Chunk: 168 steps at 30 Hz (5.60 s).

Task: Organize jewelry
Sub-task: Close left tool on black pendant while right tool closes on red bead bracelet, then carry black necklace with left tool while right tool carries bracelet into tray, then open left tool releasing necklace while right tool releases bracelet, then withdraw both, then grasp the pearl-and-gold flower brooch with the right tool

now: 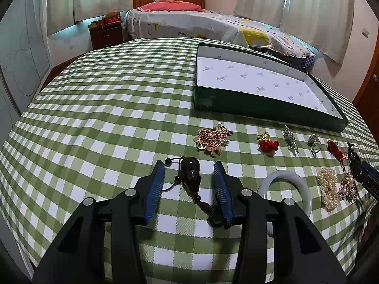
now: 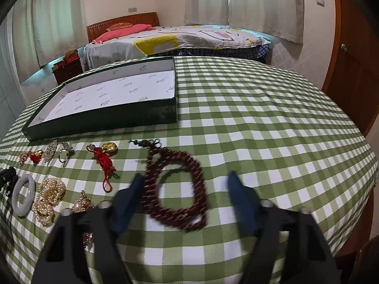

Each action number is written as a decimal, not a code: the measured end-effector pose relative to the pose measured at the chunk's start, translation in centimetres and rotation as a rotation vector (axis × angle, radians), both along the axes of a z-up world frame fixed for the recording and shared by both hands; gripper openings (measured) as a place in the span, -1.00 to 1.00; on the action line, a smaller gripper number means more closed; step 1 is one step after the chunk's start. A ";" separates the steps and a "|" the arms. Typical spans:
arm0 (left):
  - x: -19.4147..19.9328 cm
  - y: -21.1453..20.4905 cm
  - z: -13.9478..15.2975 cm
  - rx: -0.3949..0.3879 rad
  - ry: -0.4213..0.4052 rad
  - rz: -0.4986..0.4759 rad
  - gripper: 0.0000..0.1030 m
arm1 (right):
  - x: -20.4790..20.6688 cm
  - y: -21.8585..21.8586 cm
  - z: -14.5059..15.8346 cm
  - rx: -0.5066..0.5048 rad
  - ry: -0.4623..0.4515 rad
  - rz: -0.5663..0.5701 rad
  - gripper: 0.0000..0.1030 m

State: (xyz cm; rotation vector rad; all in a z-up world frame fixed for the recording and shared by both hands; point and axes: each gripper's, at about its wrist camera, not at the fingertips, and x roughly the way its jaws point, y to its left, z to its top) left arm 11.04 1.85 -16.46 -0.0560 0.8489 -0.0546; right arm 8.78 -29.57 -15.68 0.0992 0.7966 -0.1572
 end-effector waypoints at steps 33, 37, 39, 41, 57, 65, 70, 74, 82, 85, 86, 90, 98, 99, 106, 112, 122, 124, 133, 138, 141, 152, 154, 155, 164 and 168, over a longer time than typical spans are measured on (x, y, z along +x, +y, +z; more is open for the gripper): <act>-1.7 -1.0 4.4 -0.023 -0.144 -0.044 -0.66 | -1.7 0.1 2.9 0.065 -0.101 0.050 -0.65; -1.7 -1.3 6.4 -0.037 -0.188 -0.052 -0.66 | -1.6 0.4 4.3 0.071 -0.136 0.062 -0.65; -1.6 -1.6 7.4 -0.042 -0.209 -0.059 -0.66 | -1.5 0.6 5.3 0.073 -0.159 0.069 -0.65; -1.2 -1.9 8.5 -0.049 -0.233 -0.068 -0.66 | -1.0 0.8 6.1 0.075 -0.180 0.076 -0.65; 11.5 -5.8 12.6 -0.070 -0.322 -0.137 -0.66 | 11.5 2.3 10.4 0.087 -0.303 0.143 -0.65; 20.9 -8.2 7.3 -0.041 -0.151 -0.148 -0.66 | 19.1 1.7 5.9 0.143 -0.149 0.130 -0.65; 24.5 -8.3 3.9 -0.028 -0.033 -0.146 -0.66 | 22.5 0.8 3.5 0.176 -0.030 0.117 -0.65; 26.7 -8.2 2.0 -0.048 0.066 -0.147 -0.66 | 24.4 0.9 2.7 0.193 0.053 0.127 -0.65; 28.2 -8.3 0.8 -0.071 0.154 -0.146 -0.35 | 25.6 1.6 2.2 0.163 0.136 0.130 -0.28; 28.3 -8.3 1.0 -0.078 0.147 -0.132 0.03 | 25.8 1.2 2.2 0.155 0.121 0.127 -0.09; 28.3 -8.2 1.0 -0.086 0.143 -0.128 0.04 | 25.9 1.2 2.2 0.154 0.118 0.126 -0.08; 27.4 -7.2 1.8 -0.106 0.109 -0.112 0.28 | 25.4 1.3 2.6 0.137 0.080 0.130 0.03; 23.0 -5.8 5.3 -0.127 -0.075 -0.081 0.43 | 20.9 1.1 5.2 0.124 -0.064 0.125 0.05; 22.1 -5.8 5.7 -0.123 -0.100 -0.081 0.43 | 20.3 1.2 5.5 0.122 -0.078 0.127 0.05; 16.5 -5.7 7.3 -0.090 -0.205 -0.081 0.44 | 14.3 2.3 7.0 0.080 -0.155 0.142 0.05; 12.4 -5.2 7.5 -0.097 -0.229 -0.073 0.45 | 10.0 2.8 6.9 0.068 -0.178 0.142 0.05; 5.7 -4.6 6.9 -0.084 -0.248 -0.065 0.46 | 3.6 3.2 5.8 0.024 -0.213 0.171 0.05; 4.7 -4.3 6.7 -0.082 -0.247 -0.056 0.47 | 2.5 3.4 5.3 0.021 -0.207 0.177 0.05; -0.1 -3.5 5.1 -0.090 -0.230 -0.037 0.55 | -1.0 4.3 3.0 0.047 -0.159 0.214 0.05; -1.9 -3.4 3.8 -0.094 -0.196 -0.035 0.56 | -1.6 5.0 2.1 0.066 -0.134 0.252 0.05; -2.7 -3.6 3.3 -0.082 -0.187 -0.041 0.57 | -1.6 5.3 1.5 0.077 -0.112 0.260 0.05; -3.6 -4.5 1.9 -0.061 -0.151 -0.044 0.58 | -1.0 6.6 -0.2 0.083 -0.011 0.293 0.04; -3.7 -4.6 1.8 -0.057 -0.147 -0.051 0.59 | -0.9 6.7 -0.6 0.082 0.006 0.296 0.04; -3.7 -4.7 1.8 -0.058 -0.143 -0.057 0.59 | -0.9 6.8 -0.5 0.078 0.006 0.299 0.03; -3.8 -6.3 1.2 -0.031 -0.127 -0.106 0.69 | -1.7 7.2 -0.2 0.071 -0.001 0.338 -0.44; -3.4 -7.0 0.5 -0.019 -0.096 -0.125 0.69 | -1.8 6.0 0.0 0.096 -0.014 0.296 -0.45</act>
